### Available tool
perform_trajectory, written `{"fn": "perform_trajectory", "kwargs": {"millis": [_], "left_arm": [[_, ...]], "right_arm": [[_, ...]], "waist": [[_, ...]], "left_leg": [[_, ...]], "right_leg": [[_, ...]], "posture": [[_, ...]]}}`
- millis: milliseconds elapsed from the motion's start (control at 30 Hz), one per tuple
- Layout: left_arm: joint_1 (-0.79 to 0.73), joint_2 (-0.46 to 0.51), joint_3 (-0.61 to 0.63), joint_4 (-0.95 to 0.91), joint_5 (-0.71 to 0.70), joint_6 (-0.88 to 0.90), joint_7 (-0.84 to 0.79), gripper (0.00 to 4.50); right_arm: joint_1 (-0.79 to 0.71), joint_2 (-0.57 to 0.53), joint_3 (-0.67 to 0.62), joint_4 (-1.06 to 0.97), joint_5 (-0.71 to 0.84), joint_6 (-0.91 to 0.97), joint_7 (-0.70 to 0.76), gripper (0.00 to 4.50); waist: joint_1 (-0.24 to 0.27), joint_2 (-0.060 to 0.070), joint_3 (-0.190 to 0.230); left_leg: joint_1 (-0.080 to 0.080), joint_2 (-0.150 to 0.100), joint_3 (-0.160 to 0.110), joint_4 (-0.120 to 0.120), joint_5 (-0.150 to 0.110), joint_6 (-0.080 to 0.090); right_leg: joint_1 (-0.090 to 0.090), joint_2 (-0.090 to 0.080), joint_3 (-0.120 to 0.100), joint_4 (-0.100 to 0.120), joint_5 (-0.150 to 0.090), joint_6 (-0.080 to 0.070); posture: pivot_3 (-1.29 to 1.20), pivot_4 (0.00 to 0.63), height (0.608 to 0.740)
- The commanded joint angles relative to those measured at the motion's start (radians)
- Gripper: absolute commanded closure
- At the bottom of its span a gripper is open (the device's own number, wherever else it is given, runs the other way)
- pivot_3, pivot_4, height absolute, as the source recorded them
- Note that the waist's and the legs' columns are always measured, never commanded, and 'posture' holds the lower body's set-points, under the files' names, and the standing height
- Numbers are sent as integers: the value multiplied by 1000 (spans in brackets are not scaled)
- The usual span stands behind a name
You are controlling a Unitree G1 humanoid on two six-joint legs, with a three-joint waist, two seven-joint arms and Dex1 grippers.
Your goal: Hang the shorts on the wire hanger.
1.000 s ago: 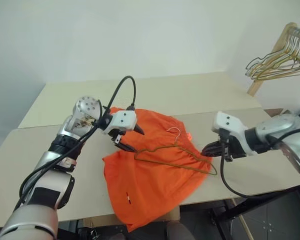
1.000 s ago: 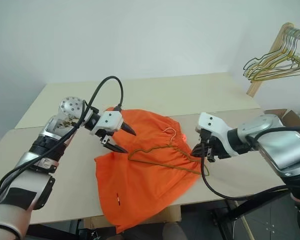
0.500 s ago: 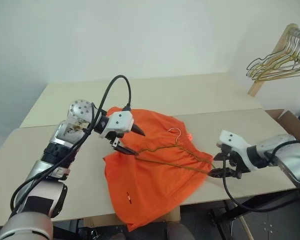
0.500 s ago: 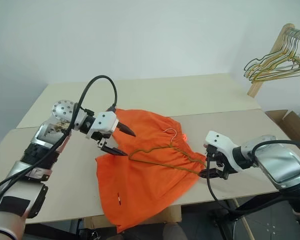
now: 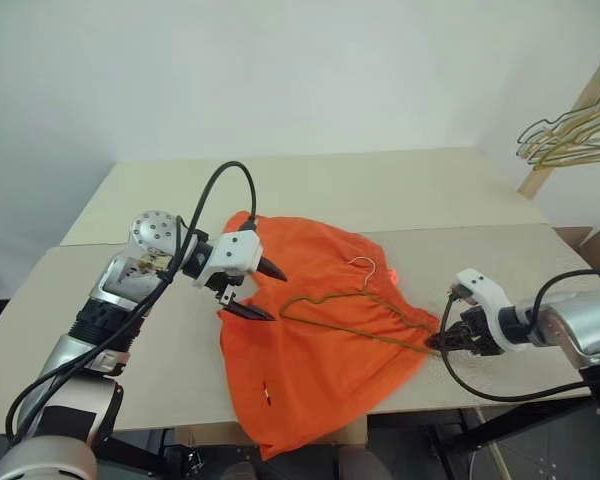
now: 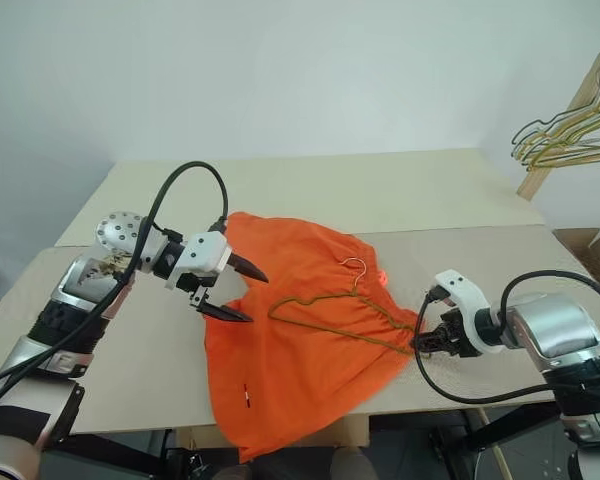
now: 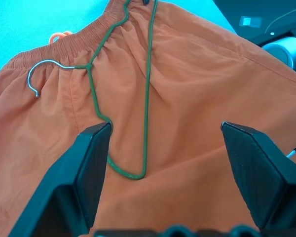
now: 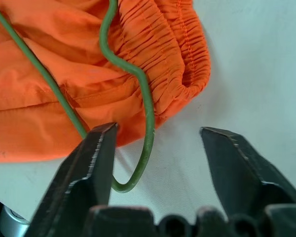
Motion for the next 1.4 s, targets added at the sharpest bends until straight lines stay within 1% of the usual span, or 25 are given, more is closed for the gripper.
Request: {"fn": "perform_trajectory", "kwargs": {"millis": [33,167,233,367,533,633,700,767,867,933,1000,1067,1200,1400], "left_arm": [[-29,8,17,-25,-15,-1,5,646],[-25,12,19,-28,-16,-7,2,646],[-25,13,19,-28,-16,-7,2,646],[-26,13,19,-27,-16,-8,2,646],[-25,12,21,-27,-16,-9,6,646],[-26,16,25,-17,-14,-13,8,646],[-33,16,26,-2,-12,-19,9,646],[-47,10,25,23,-9,-24,12,646],[-77,-7,21,69,-4,-25,18,646],[-108,-27,17,114,-3,-8,26,646],[-146,-56,14,183,11,14,59,646],[-191,-78,10,261,27,23,71,646],[-247,-90,-10,360,45,23,21,646],[-272,-119,-36,413,68,37,-11,646]], "right_arm": [[1,-25,-16,-13,6,-12,8,2467],[10,-31,-23,-8,11,-15,19,3904],[13,-32,-25,-16,18,-12,22,4488],[14,-35,-36,-24,32,-4,19,4488],[46,-57,-134,-67,89,4,34,4488],[113,-70,-270,-135,156,3,51,4488],[140,-54,-361,-175,180,4,25,4488],[160,-38,-430,-215,195,-6,-3,4488],[181,-12,-488,-275,210,-25,-41,4488],[197,12,-508,-331,205,-67,-68,4488],[232,26,-501,-396,165,-162,-93,4488],[242,49,-520,-430,171,-204,-107,4488],[229,73,-552,-466,192,-254,-129,4488],[205,81,-569,-489,228,-273,-152,4488]], "waist": [[0,0,0],[0,0,0],[1,0,0],[1,0,0],[2,0,0],[7,0,0],[10,0,0],[11,0,0],[12,0,0],[12,0,0],[11,0,0],[9,0,0],[-4,0,0],[-23,0,0]], "left_leg": [[0,0,0,0,0,0],[0,0,0,0,0,0],[0,0,0,0,0,0],[0,0,0,0,0,0],[0,0,0,0,0,0],[0,0,0,0,0,0],[0,0,0,0,0,0],[0,0,0,0,0,0],[1,1,1,0,0,0],[1,1,1,0,0,0],[0,1,1,0,0,0],[0,1,1,0,0,0],[0,1,1,0,0,0],[0,2,1,0,0,0]], "right_leg": [[0,0,0,0,0,0],[0,0,0,0,0,0],[0,0,0,0,0,0],[0,0,0,0,0,0],[0,1,0,0,0,0],[0,1,0,0,0,0],[0,1,0,-1,0,0],[0,1,0,0,0,0],[1,1,0,0,0,0],[1,2,0,-1,0,0],[1,2,0,-1,0,0],[1,2,0,-1,0,0],[1,2,0,-1,0,0],[0,2,0,0,0,0]], "posture": [[-132,48,740],[-131,48,740],[-131,47,740],[-131,47,740],[-130,37,740],[-135,33,740],[-143,29,740],[-155,25,740],[-166,17,740],[-174,12,740],[-184,4,740],[-189,0,740],[-208,0,740],[-220,0,740]]}}
